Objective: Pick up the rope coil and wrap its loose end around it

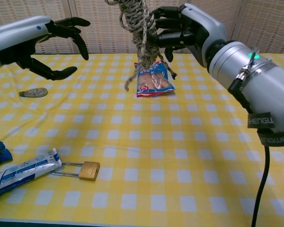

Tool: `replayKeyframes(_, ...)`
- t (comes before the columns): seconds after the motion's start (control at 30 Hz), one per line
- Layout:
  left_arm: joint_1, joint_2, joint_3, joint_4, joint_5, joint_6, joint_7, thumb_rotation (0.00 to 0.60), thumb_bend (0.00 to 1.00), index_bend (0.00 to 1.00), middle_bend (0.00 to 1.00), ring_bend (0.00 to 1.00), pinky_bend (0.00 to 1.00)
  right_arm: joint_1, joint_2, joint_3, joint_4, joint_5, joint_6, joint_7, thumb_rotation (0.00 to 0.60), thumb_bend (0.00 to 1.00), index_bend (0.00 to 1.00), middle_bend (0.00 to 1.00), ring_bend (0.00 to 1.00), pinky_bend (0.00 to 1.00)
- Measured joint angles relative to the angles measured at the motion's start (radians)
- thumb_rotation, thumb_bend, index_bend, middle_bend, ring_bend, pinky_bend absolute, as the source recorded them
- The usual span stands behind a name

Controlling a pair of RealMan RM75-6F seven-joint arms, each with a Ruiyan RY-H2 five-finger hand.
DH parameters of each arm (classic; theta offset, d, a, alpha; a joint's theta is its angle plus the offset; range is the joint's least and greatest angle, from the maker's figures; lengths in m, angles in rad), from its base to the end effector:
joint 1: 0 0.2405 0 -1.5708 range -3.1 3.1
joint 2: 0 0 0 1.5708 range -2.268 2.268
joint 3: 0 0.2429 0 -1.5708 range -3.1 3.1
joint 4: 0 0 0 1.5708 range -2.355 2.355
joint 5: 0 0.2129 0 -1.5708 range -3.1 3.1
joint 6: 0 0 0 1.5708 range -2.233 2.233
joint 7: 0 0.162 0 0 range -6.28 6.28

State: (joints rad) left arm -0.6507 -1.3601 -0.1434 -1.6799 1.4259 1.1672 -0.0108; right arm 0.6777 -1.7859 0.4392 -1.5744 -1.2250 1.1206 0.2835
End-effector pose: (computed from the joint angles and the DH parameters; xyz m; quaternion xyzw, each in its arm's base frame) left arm -0.1120 0.3184 0.0418 -0.6934 -0.3770 -0.5166 0.3319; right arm -0.0353 -0.3426 -0.0154 0.4534 -0.5863 0.6460 0.1826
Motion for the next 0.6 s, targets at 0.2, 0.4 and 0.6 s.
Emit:
replayKeyframes(0.2,-0.001,0.002,0.006,0.024,-0.025,-0.022,0.074,0.6,0.43,0.38,0.05,0.03,0.07,-0.001,0.053,0.003,-0.025,0.002,0.041,-0.086,0.6,0.71,0.92,0.77,0.82,0.73)
replayKeyframes(0.4,0.023,-0.005,0.001,0.1,-0.059,0.005,0.119,0.6,0.43,0.38,0.08,0.06,0.07,-0.016,0.109,-0.004,-0.06,0.011,0.047,-0.119,0.6,0.71,0.92,0.77,0.81,0.73)
replayKeyframes(0.6,0.077,0.018,0.007,0.166,-0.106,0.039,0.166,0.6,0.43,0.37,0.09,0.05,0.02,-0.037,0.175,-0.014,-0.106,0.03,0.041,-0.14,0.6,0.71,0.92,0.77,0.81,0.74)
